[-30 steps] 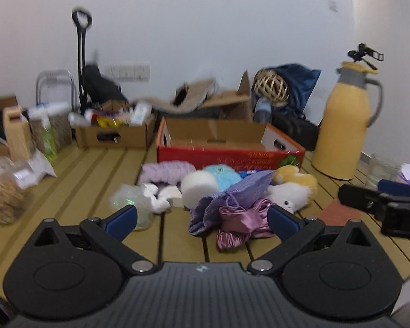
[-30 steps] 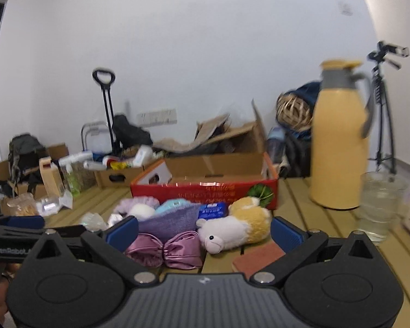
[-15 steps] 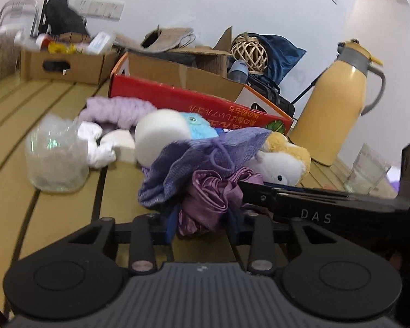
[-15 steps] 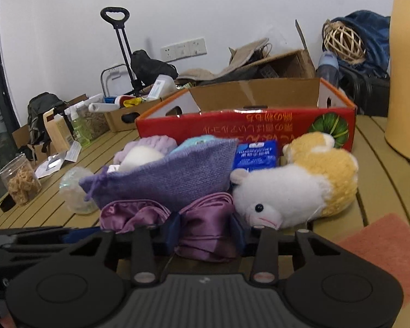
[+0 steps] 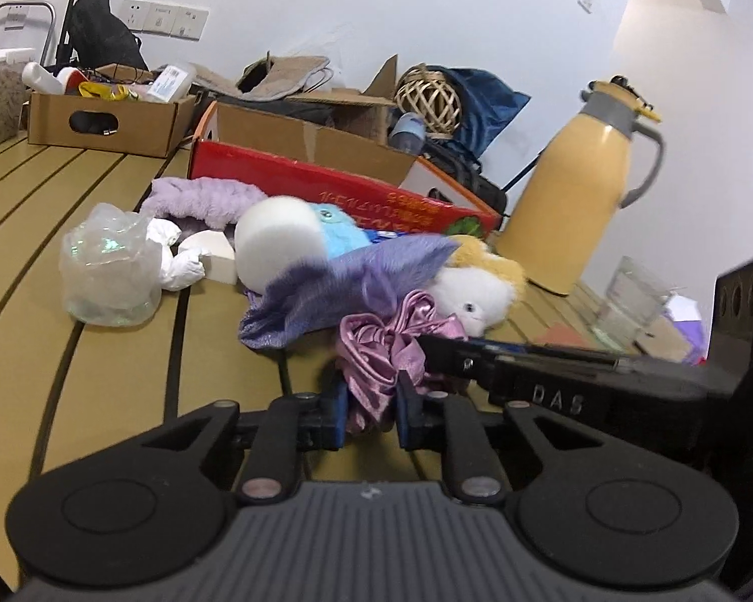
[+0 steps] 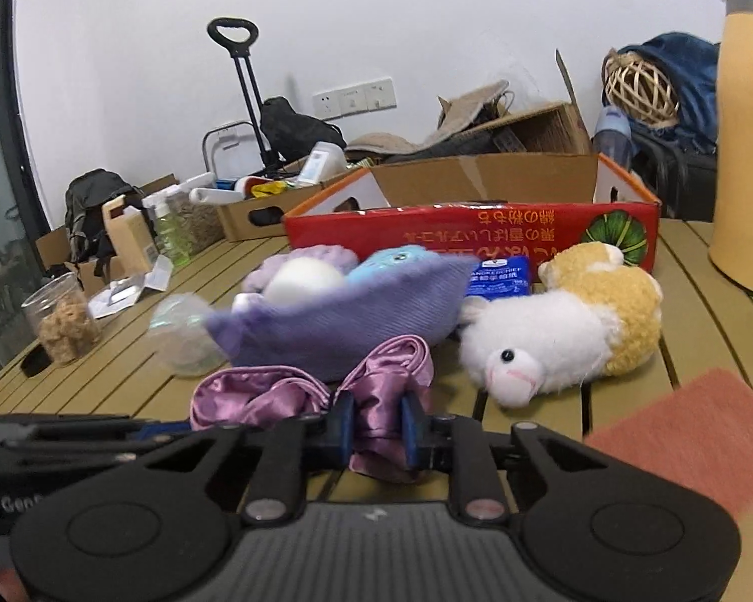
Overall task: Organize soft objects
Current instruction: 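Close both grippers on the pink satin scrunchies on the table, then carry the pink scrunchies into the cardboard box and open both grippers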
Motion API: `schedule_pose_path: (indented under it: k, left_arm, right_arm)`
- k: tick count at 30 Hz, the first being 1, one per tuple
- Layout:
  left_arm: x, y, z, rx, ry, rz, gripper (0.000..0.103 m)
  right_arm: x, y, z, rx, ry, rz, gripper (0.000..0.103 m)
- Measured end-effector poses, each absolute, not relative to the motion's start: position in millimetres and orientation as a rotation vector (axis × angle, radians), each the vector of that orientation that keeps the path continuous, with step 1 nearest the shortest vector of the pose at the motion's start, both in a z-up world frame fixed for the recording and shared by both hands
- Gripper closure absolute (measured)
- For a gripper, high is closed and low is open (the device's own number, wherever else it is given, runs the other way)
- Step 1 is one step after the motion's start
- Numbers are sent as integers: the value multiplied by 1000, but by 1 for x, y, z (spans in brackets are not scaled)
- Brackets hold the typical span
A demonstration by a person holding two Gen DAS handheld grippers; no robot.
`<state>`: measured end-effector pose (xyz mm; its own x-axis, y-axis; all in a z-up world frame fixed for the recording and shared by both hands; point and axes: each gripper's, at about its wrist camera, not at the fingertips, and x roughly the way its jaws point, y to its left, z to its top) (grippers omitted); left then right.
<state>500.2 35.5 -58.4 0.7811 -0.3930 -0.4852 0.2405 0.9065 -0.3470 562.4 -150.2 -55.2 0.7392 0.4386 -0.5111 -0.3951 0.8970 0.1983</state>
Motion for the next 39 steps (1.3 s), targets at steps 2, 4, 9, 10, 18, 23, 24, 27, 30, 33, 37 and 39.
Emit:
schedule_pose_path:
  k: [2, 4, 9, 10, 18, 23, 24, 27, 30, 33, 37, 39]
  left_arm:
    - [480, 38, -48, -284, 554, -365, 85]
    - [463, 40, -40, -290, 532, -380, 86]
    - [441, 42, -4, -319, 452, -429, 86]
    - [442, 44, 7, -322, 433, -435, 86]
    - [562, 68, 75, -351, 426, -435, 86]
    - [711, 88, 67, -335, 531, -377, 86]
    - [743, 93, 60, -336, 577, -366, 86]
    - [820, 103, 36, -333, 675, -298, 84]
    - [868, 102, 13, -306, 751, -208, 77]
    - [891, 102, 0, -263, 775, -172, 65]
    - [889, 105, 4, -259, 748, -189, 59]
    - [880, 105, 16, -263, 733, -178, 57]
  right_arm:
    - [538, -153, -50, 109, 563, 451, 86]
    - [515, -157, -43, 142, 543, 447, 86]
    - [475, -164, -1, 145, 436, 442, 87]
    - [474, -164, 9, 139, 416, 446, 87]
    - [586, -155, 79, 151, 376, 504, 87]
    - [745, -133, 84, 226, 549, 490, 89]
    - [777, -126, 77, 242, 601, 480, 90]
    - [861, -106, 49, 255, 712, 428, 90]
    - [921, -91, 18, 293, 771, 347, 84]
    - [946, -80, -15, 306, 827, 279, 83]
    - [944, -81, -25, 314, 825, 296, 73]
    - [937, -86, -12, 320, 797, 312, 72]
